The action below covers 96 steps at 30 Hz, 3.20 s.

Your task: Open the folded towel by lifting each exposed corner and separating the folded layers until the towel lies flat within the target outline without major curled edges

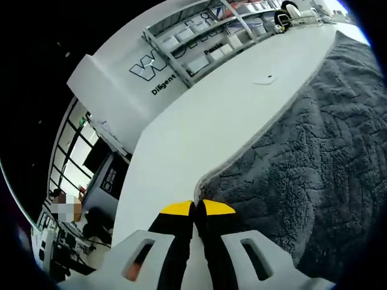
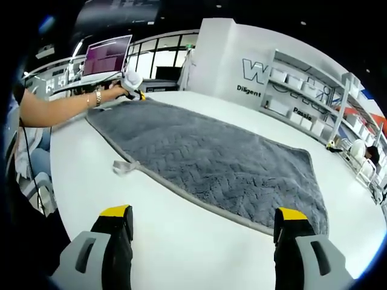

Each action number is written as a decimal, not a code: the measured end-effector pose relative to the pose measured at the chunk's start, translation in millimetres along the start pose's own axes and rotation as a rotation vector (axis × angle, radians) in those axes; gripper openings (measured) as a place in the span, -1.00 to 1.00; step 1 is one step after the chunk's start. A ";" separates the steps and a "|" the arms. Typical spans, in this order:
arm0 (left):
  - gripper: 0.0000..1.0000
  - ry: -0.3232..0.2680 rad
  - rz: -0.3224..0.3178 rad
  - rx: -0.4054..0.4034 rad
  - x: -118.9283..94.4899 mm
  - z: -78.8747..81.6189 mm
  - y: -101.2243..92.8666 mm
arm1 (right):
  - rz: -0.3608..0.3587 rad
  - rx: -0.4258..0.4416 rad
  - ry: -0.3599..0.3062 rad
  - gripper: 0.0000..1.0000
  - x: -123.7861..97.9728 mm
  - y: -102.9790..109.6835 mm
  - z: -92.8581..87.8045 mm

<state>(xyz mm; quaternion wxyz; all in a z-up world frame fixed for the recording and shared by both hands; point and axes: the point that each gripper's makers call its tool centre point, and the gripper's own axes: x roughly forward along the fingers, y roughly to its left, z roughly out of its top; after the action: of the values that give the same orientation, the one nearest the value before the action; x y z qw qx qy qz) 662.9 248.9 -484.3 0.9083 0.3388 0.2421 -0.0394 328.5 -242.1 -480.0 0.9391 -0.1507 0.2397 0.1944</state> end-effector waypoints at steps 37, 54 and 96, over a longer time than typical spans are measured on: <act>0.96 -0.215 -0.453 -0.169 -165.1 12.3 -94.3 | -0.001 -0.051 -0.010 0.99 0.0 -4.6 16.8; 0.97 -0.233 -0.536 -0.237 -233.4 -26.4 -108.0 | 0.049 -0.102 -0.044 0.99 3.2 -13.6 39.2; -0.06 -0.041 -0.748 -0.136 -260.0 -99.7 -116.5 | 0.358 -0.014 -0.030 0.98 -31.9 -93.3 -4.7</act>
<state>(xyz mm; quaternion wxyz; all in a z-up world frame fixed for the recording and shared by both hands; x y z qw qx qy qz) 365.6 198.7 -497.6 0.8563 0.1650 0.3328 -0.3589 341.7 -335.2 -450.1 0.8920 -0.1090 0.2473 0.3625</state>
